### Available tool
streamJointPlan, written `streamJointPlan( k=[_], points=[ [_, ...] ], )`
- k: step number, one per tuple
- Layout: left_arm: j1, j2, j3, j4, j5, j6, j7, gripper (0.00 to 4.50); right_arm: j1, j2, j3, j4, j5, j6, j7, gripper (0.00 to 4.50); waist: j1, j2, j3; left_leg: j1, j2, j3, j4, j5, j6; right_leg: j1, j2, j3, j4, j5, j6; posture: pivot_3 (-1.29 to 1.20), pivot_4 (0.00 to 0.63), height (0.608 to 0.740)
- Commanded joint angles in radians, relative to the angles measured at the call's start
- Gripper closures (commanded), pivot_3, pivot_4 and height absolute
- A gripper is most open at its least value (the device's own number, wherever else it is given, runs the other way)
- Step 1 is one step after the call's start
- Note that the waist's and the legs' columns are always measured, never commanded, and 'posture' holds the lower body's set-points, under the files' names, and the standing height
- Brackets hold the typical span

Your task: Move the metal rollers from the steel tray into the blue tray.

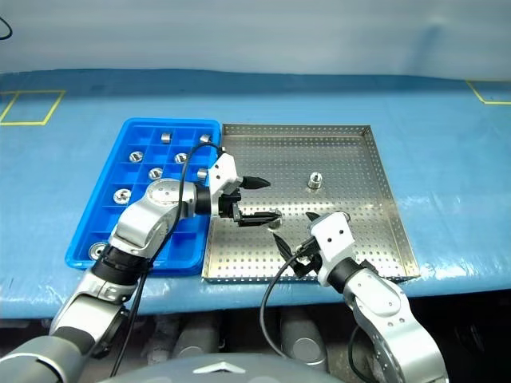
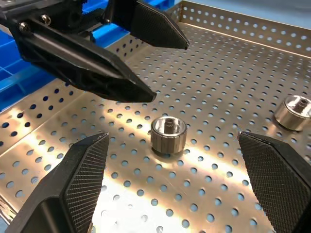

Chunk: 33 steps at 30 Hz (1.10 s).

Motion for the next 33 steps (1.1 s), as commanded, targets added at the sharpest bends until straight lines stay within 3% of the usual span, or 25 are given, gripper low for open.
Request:
streamJointPlan(
  k=[1,16,19,26,33],
  points=[
    [-0.055,-0.006,-0.042,0.084,0.053,-0.067,-0.043,0.02,0.013,0.009,-0.013,-0.058,-0.001,-0.010,-0.022,0.00,-0.010,0.000,0.000,0.000,0.000,0.000,0.000,0.000,0.000,0.000,0.000,0.000,0.000,0.000,0.000,-0.17,0.150,0.740],
    [-0.114,-0.034,-0.124,0.249,0.191,-0.106,-0.103,0.02,0.036,0.024,-0.011,-0.068,-0.014,-0.024,-0.062,0.00,-0.038,0.000,0.000,-0.001,0.000,0.001,0.000,0.000,0.000,-0.001,0.000,0.002,0.000,0.000,0.001,-0.19,0.150,0.740],
    [-0.111,-0.036,-0.125,0.262,0.214,-0.103,-0.092,0.58,0.029,0.029,-0.006,-0.062,-0.015,-0.027,-0.063,0.00,-0.041,0.000,0.000,0.000,0.000,0.001,0.000,0.000,0.000,-0.001,0.000,0.002,0.000,0.000,0.001,-0.18,0.150,0.740],
    [-0.107,-0.054,-0.106,0.290,0.239,-0.074,-0.058,2.77,0.008,0.029,0.004,-0.047,-0.020,-0.029,-0.062,0.00,-0.043,0.000,0.000,-0.001,0.000,0.001,0.001,0.000,0.000,-0.001,0.000,0.002,0.000,0.000,0.001,-0.17,0.150,0.740],
    [-0.074,-0.079,0.008,0.205,0.170,-0.065,0.009,2.77,-0.009,0.026,0.014,-0.037,-0.019,-0.025,-0.057,0.00,-0.042,0.000,0.000,-0.001,0.000,0.000,0.001,0.000,0.001,-0.001,0.000,0.002,0.001,0.001,0.001,-0.15,0.150,0.740]
  ],
)
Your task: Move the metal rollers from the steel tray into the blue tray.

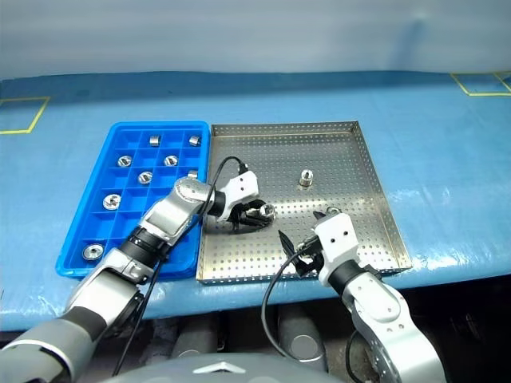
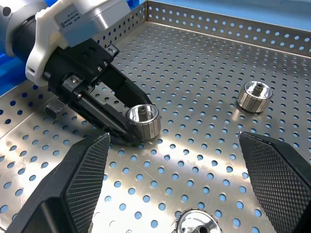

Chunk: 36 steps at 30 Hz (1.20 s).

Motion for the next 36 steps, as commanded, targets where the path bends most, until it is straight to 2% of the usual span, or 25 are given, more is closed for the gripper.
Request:
streamJointPlan(
  k=[1,6,11,20,27,36],
  points=[
    [0.017,-0.023,0.100,-0.100,-0.062,0.002,0.059,2.77,-0.010,0.001,0.006,-0.016,0.001,-0.022,0.009,0.00,0.001,0.000,0.000,0.000,0.000,0.000,0.000,0.000,0.000,0.000,0.000,0.000,0.000,0.000,0.000,-0.14,0.150,0.740],
    [0.089,-0.054,0.264,-0.319,-0.082,0.072,0.300,2.77,-0.028,0.001,0.019,-0.009,0.007,-0.016,0.018,0.00,0.008,0.000,0.000,0.000,0.000,0.000,0.000,0.000,0.000,0.000,0.000,0.000,0.000,0.000,0.000,-0.12,0.150,0.740],
    [0.187,-0.080,0.415,-0.545,-0.069,0.236,0.553,2.77,-0.095,0.016,0.043,0.030,0.009,-0.011,0.026,0.00,0.020,0.000,0.000,0.001,0.000,0.000,0.000,0.000,0.000,0.001,0.000,0.001,0.001,0.001,0.001,-0.05,0.150,0.740],
    [0.381,-0.024,0.500,-0.829,-0.078,0.435,0.680,2.77,-0.315,0.069,0.178,0.167,0.014,-0.020,0.098,0.00,0.084,0.000,0.000,0.001,0.000,-0.001,0.000,0.001,0.000,0.001,0.000,-0.001,0.001,0.001,0.000,0.09,0.150,0.740],
    [0.434,-0.025,0.527,-0.855,-0.067,0.494,0.766,2.77,-0.380,0.088,0.229,0.231,0.013,-0.039,0.144,0.00,0.132,0.000,0.000,0.001,-0.001,-0.001,0.001,0.001,0.000,0.002,-0.002,-0.002,0.001,0.002,-0.002,0.15,0.150,0.740],
    [0.431,-0.003,0.464,-0.749,-0.053,0.495,0.788,2.77,-0.379,0.101,0.240,0.248,0.003,-0.054,0.151,0.00,0.144,0.000,0.000,0.001,0.000,-0.001,0.001,0.001,0.000,0.001,-0.001,-0.002,0.001,0.003,-0.003,0.12,0.150,0.740]
  ],
)
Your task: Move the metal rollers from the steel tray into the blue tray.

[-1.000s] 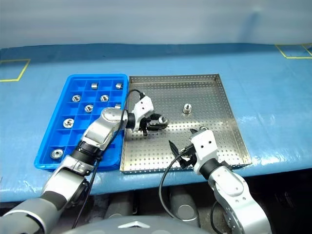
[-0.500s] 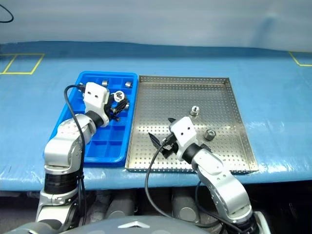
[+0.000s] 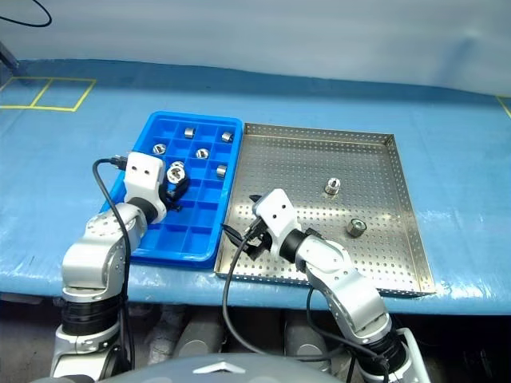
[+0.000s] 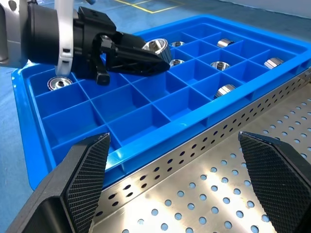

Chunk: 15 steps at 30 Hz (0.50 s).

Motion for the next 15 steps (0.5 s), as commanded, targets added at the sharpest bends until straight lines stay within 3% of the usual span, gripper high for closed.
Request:
streamJointPlan(
  k=[1,12,15],
  points=[
    [-0.016,0.012,-0.019,0.017,0.006,-0.005,0.004,2.77,-0.003,0.008,0.001,-0.021,0.000,-0.027,0.001,0.00,-0.001,0.000,0.000,0.000,0.000,0.000,0.000,0.000,0.000,0.000,0.000,0.000,0.000,0.000,0.000,0.11,0.150,0.740],
    [-0.007,0.044,-0.041,0.057,0.005,0.015,0.007,2.77,0.033,0.004,-0.008,-0.048,-0.010,-0.028,-0.030,0.00,-0.017,0.000,0.000,0.000,0.000,0.000,0.000,0.000,0.000,0.000,0.000,0.000,0.000,0.000,0.000,0.08,0.150,0.740],
    [-0.022,0.044,-0.031,0.040,-0.009,0.017,-0.001,1.82,0.035,0.006,-0.008,-0.050,-0.010,-0.027,-0.036,0.00,-0.017,0.000,0.000,0.000,0.000,0.000,0.000,0.000,0.000,0.000,0.000,0.000,0.000,0.000,0.000,0.07,0.150,0.740]
  ],
)
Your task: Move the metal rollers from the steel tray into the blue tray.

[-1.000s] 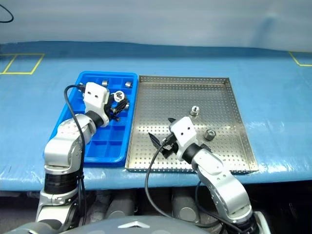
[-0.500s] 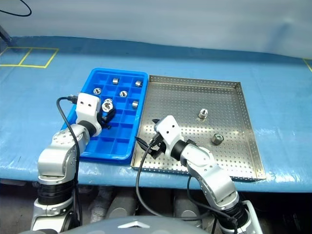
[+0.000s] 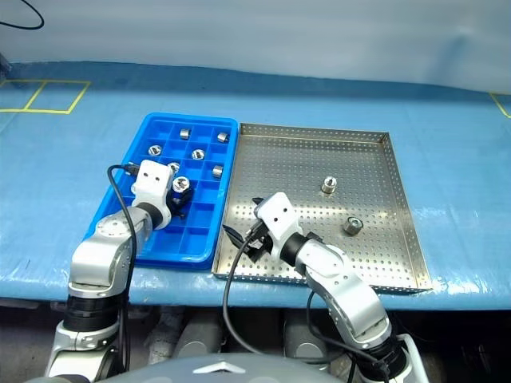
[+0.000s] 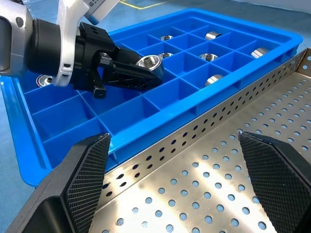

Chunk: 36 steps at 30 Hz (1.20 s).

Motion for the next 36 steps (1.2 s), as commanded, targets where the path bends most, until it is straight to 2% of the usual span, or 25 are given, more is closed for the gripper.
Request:
streamJointPlan(
  k=[1,4,9,13,20,26,31,36],
  points=[
    [-0.025,0.007,0.017,-0.026,-0.010,0.003,-0.001,1.44,0.001,0.005,-0.011,-0.045,-0.003,-0.018,-0.009,0.00,0.000,0.000,0.000,0.000,0.000,0.000,0.000,0.000,0.000,0.000,0.000,0.000,0.000,0.000,0.000,0.07,0.150,0.740],
    [-0.064,0.006,0.021,-0.046,-0.019,-0.008,-0.006,0.49,0.003,0.006,-0.011,-0.047,-0.005,-0.019,-0.013,0.00,0.002,0.000,0.000,0.000,0.000,0.000,0.000,0.000,0.000,0.000,0.000,0.000,0.000,0.000,0.000,0.06,0.150,0.740],
    [-0.149,-0.022,0.005,-0.029,-0.080,-0.121,-0.078,0.49,0.028,-0.001,-0.036,-0.078,0.000,-0.023,-0.026,0.00,-0.001,0.000,0.000,-0.001,0.000,0.000,0.001,0.000,0.000,0.000,-0.001,0.000,-0.001,0.000,0.000,0.02,0.150,0.740],
    [-0.205,-0.023,-0.092,0.042,-0.102,-0.248,-0.202,0.49,0.087,-0.040,-0.102,-0.141,-0.007,-0.007,-0.048,0.00,-0.012,0.000,0.000,-0.001,-0.001,0.000,0.000,0.000,0.000,0.000,-0.001,0.000,-0.001,0.001,0.000,-0.04,0.150,0.740],
    [-0.236,-0.039,-0.257,0.128,-0.142,-0.365,-0.412,0.49,0.275,-0.092,-0.244,-0.270,-0.016,0.029,-0.107,0.00,-0.062,0.000,0.000,-0.001,-0.001,0.001,0.000,0.000,0.000,0.000,-0.001,0.001,-0.001,0.000,0.000,-0.16,0.150,0.740],
    [-0.226,-0.015,-0.349,0.150,-0.160,-0.391,-0.559,0.49,0.435,-0.132,-0.306,-0.365,-0.009,0.111,-0.120,0.00,-0.117,0.002,-0.001,0.000,0.000,0.002,0.000,0.000,0.000,0.000,0.001,0.003,0.000,-0.002,0.003,-0.21,0.150,0.740],
    [-0.224,0.006,-0.374,0.150,-0.164,-0.404,-0.616,0.49,0.455,-0.135,-0.324,-0.353,-0.001,0.171,-0.129,0.00,-0.147,0.002,-0.001,0.002,0.000,0.003,0.001,0.001,0.002,0.001,0.001,0.005,0.001,-0.002,0.003,-0.23,0.150,0.740],
    [-0.203,0.043,-0.390,0.136,-0.155,-0.413,-0.654,0.49,0.383,-0.105,-0.304,-0.276,-0.001,0.217,-0.144,0.00,-0.160,0.002,-0.001,0.002,-0.001,0.004,0.001,0.002,0.004,0.001,0.002,0.008,0.001,-0.002,0.003,-0.21,0.150,0.740]
  ],
)
